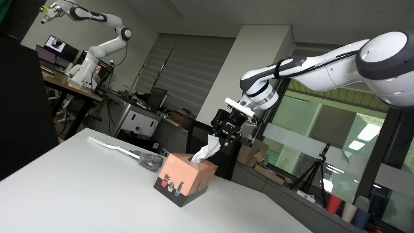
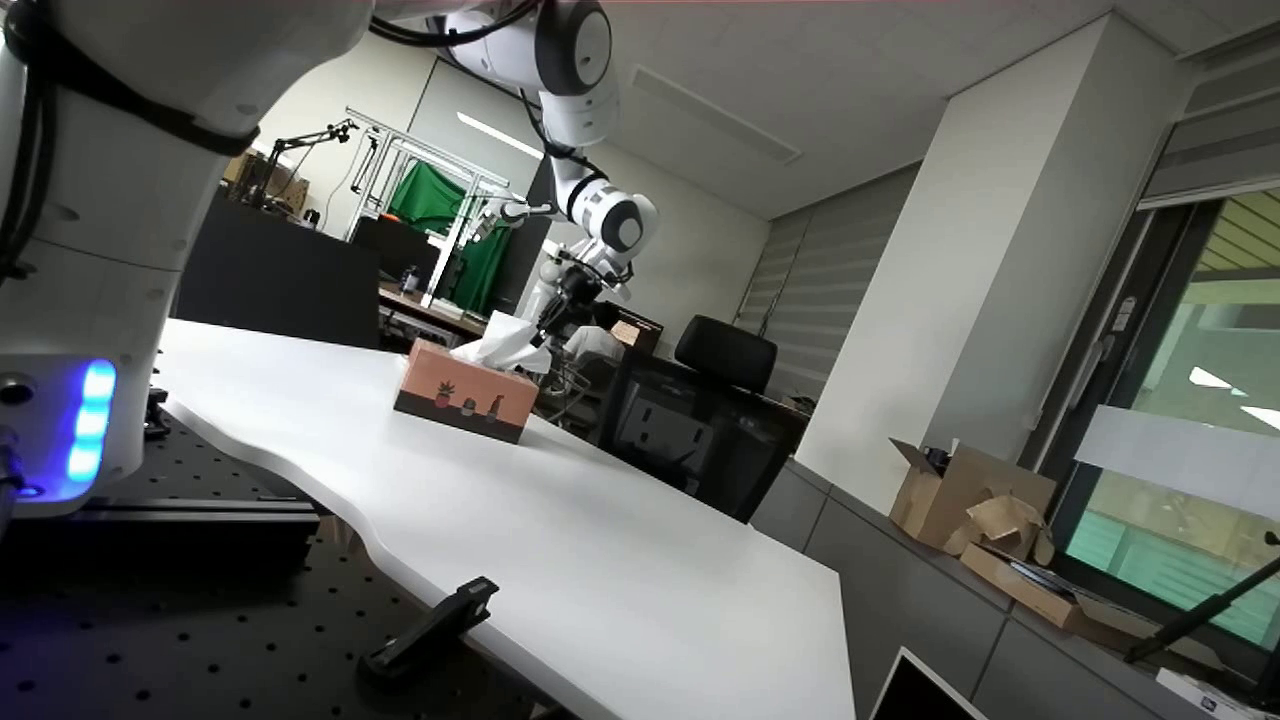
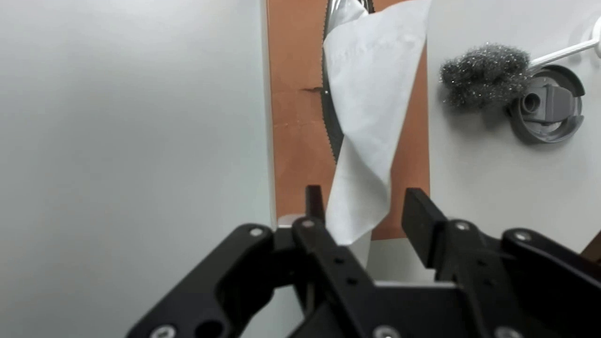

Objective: Take a tissue out of the tissue box and put it on the counter

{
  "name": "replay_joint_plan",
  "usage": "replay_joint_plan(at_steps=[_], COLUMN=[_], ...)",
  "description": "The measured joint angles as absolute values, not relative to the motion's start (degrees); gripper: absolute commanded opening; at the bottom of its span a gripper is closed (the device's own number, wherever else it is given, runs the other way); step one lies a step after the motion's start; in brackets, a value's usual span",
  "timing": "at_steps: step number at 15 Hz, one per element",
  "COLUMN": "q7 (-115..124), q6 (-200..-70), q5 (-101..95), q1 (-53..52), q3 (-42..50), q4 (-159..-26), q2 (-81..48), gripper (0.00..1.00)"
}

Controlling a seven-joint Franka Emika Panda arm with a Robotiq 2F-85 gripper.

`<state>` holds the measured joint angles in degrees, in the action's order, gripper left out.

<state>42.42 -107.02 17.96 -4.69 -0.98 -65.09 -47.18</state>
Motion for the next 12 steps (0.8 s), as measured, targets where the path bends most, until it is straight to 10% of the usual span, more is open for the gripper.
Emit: replay_joint_plan(at_steps=[3,12], q7=[43.11,43.81], q6=[-106.92,-103.55], q5=[17.95,18.14], q1=[-4.67,-2.23], q3=[-0.97,-0.94], q4=[-64.35,-60.14], q2=[-47.36,-47.42], gripper=[0.01,0.0])
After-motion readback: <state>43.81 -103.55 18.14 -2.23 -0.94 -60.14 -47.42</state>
